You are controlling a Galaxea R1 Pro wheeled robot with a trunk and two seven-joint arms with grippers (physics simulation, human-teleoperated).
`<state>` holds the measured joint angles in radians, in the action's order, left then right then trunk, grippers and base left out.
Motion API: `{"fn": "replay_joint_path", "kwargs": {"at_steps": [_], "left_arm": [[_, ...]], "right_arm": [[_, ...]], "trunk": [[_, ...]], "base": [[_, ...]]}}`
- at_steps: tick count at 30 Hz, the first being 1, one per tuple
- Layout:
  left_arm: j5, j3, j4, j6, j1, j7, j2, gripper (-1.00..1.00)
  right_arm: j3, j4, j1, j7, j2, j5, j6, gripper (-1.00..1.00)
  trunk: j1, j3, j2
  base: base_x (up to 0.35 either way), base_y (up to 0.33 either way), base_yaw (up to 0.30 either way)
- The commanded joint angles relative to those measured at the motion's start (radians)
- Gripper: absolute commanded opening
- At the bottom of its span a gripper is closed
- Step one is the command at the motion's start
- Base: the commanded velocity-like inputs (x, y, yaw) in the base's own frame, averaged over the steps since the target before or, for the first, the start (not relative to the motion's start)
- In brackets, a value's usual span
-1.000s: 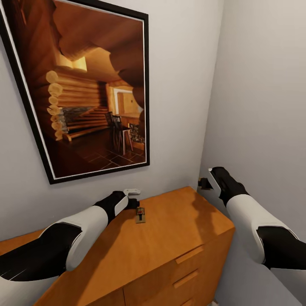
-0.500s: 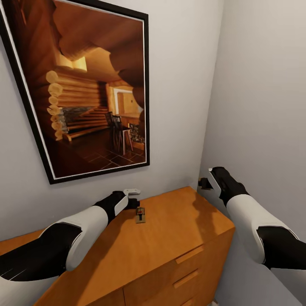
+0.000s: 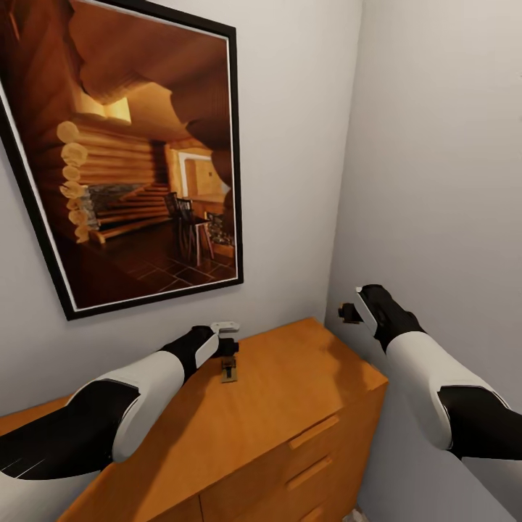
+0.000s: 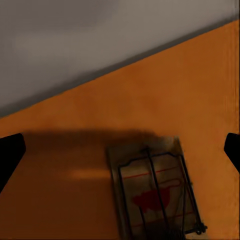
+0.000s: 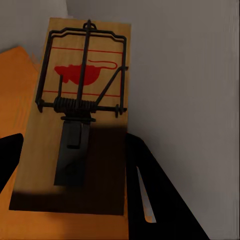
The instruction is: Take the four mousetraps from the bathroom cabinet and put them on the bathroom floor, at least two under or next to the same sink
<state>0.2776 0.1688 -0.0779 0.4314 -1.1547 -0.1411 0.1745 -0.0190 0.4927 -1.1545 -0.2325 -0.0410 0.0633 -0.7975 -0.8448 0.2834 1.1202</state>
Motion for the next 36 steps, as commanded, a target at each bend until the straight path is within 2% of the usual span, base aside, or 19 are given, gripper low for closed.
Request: {"fn": "replay_joint_path", "kwargs": {"at_steps": [1,22,36], "left_arm": [[0.011,0.008,-0.002,0.005,0.000,-0.005,0.000,1.00],[0.011,0.008,-0.002,0.004,0.000,-0.004,0.000,1.00],[0.011,0.009,-0.002,0.005,0.000,-0.004,0.000,1.00]], "right_arm": [[-0.002,0.001,-0.001,-0.009,0.000,0.009,-0.003,-1.00],[-0.003,0.001,-0.001,-0.005,0.000,0.009,-0.003,-1.00],[-0.003,0.001,-0.001,-0.004,0.000,0.007,-0.003,-1.00]], "trunk": [[0.000,0.001,0.001],[0.000,0.000,0.001],[0.000,0.000,0.001]], "base": [[0.000,0.000,-0.110],[-0.001,-0.001,-0.016],[-0.071,-0.066,0.000]]}}
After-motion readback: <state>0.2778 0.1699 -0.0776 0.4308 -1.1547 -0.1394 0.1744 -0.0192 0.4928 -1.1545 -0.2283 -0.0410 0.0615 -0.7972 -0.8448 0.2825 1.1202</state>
